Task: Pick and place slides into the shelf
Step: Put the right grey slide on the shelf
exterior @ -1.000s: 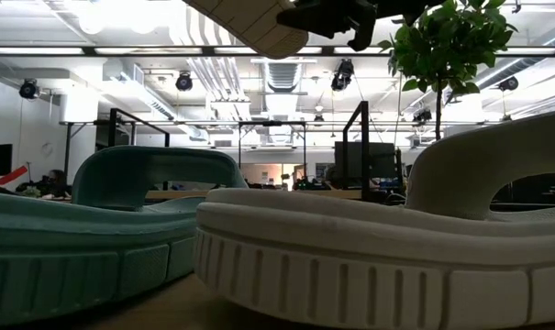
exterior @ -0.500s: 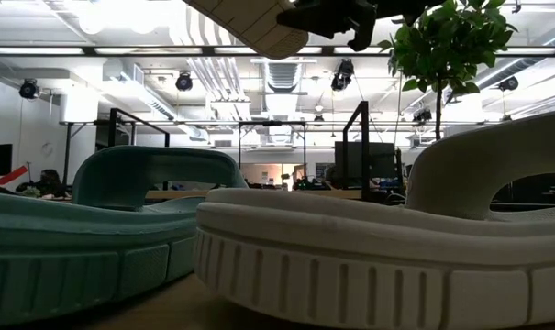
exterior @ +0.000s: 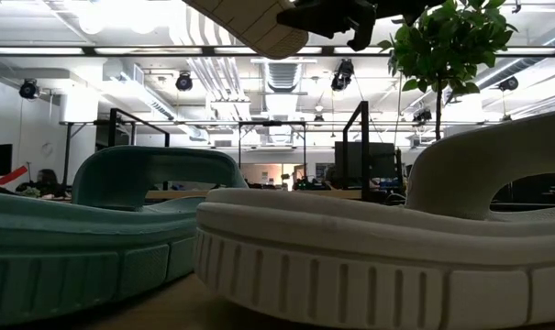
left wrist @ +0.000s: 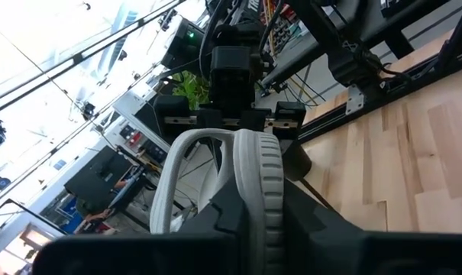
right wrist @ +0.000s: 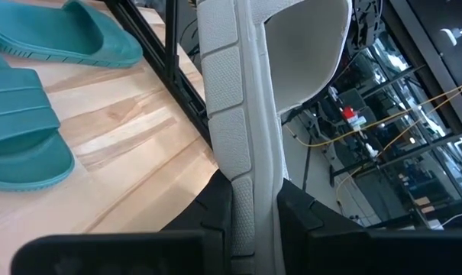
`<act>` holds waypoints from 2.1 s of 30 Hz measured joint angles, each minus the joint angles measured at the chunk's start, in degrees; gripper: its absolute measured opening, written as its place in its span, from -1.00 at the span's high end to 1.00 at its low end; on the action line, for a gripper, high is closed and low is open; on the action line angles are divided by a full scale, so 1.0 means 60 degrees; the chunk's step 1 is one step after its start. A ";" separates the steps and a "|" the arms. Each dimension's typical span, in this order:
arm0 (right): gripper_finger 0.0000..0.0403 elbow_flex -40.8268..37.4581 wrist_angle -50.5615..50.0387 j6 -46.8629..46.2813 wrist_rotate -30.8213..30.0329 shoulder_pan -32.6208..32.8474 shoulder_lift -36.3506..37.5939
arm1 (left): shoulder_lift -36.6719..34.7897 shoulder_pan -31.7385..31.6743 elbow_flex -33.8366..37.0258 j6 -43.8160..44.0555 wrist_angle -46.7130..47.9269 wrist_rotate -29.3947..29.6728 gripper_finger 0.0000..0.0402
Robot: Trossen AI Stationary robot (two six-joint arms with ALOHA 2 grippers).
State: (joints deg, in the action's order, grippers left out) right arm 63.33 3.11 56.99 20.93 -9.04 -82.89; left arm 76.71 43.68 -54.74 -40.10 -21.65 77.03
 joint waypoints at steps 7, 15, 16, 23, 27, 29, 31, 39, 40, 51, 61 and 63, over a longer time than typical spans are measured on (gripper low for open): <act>0.78 0.0000 -0.0007 0.0003 -0.0003 0.0004 0.0000 | 0.0000 -0.0004 0.0000 0.0069 0.0047 0.0018 0.92; 0.65 0.0000 0.0011 -0.0277 0.0000 0.0004 0.0000 | 0.0000 -0.0011 0.0000 0.0095 0.0040 0.0043 0.93; 0.57 0.0000 0.0014 -0.0343 0.0004 0.0004 0.0000 | 0.0000 -0.0011 0.0000 0.0109 0.0033 0.0051 0.93; 0.12 0.0000 0.0130 -0.0772 -0.0004 0.0004 0.0000 | 0.0000 -0.0015 0.0000 0.0121 0.0033 0.0164 0.93; 0.03 0.0000 0.0120 -0.0753 0.0000 0.0004 0.0000 | 0.0000 -0.0015 0.0000 0.0113 0.0029 0.0142 0.93; 0.03 0.0000 0.0113 -0.0745 0.0000 0.0004 0.0000 | 0.0000 -0.0015 0.0000 0.0108 0.0029 0.0127 0.93; 0.03 0.0000 0.0113 -0.0735 0.0000 0.0004 0.0000 | 0.0000 -0.0015 0.0000 0.0102 0.0029 0.0101 0.93; 0.02 0.0020 0.0476 0.0327 -0.1667 0.0164 0.0000 | 0.0000 -0.0011 0.0000 0.0086 0.0025 0.0115 0.94; 0.02 0.0065 0.0459 0.0239 -0.1984 0.0164 0.0000 | 0.0000 -0.0011 0.0000 0.0076 0.0025 0.0196 0.94; 0.03 0.1383 -0.2048 -0.1173 -0.3017 0.0157 0.0000 | 0.0000 -0.0011 0.0000 0.0070 0.0024 0.1016 0.94; 0.07 0.1848 -0.3453 -0.4654 -0.5182 0.0149 0.0342 | -0.0007 -0.0011 0.0113 0.0077 0.0022 0.1650 0.94; 0.07 0.1806 -0.3890 -0.5159 -0.5209 0.0149 0.0561 | -0.0007 -0.0047 0.0113 0.0077 0.0018 0.1681 0.94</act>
State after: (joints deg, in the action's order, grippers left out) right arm 74.17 -20.22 26.04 -10.33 -8.14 -79.53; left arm 76.66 43.40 -54.06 -39.64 -21.54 87.12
